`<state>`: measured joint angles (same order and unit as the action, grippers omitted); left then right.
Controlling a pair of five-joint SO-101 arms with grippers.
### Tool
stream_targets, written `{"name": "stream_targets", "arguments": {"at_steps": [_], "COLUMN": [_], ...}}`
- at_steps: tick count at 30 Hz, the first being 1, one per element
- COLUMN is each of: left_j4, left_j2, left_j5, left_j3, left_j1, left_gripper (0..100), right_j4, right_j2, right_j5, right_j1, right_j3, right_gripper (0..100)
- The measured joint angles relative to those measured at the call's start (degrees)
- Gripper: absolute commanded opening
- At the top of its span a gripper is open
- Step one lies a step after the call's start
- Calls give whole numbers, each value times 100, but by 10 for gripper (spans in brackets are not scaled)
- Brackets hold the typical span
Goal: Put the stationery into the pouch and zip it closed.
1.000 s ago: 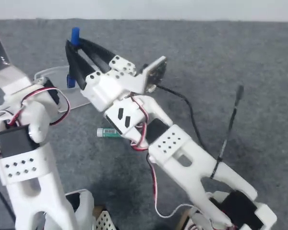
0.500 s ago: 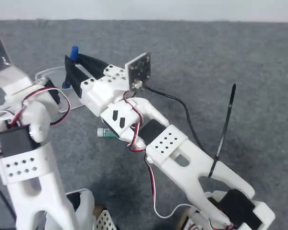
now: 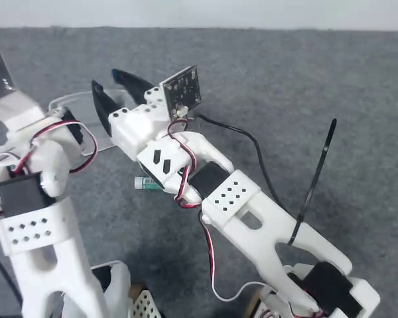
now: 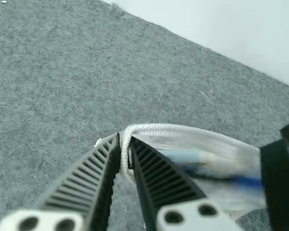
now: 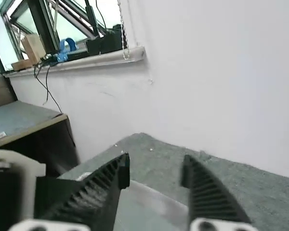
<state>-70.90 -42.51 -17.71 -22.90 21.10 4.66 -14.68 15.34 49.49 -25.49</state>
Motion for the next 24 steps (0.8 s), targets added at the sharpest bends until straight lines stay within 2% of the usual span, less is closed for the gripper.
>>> {"name": "stream_targets", "arguments": {"at_steps": [7,16,24], "left_j4": [0,0,0], "left_j2": [0,0,0], "left_j5": [0,0,0], "left_j3": [0,0,0], "left_j1": [0,0,0], "left_gripper": [12,12,12], "right_j4": [-360,-1108,-1486], "right_j2": [-35,-1029,-1213], "right_j5": [-70,-105,-105], "right_j1": [0,18,-18], "right_j3": [0,0,0], "right_gripper": [210,209,209]}}
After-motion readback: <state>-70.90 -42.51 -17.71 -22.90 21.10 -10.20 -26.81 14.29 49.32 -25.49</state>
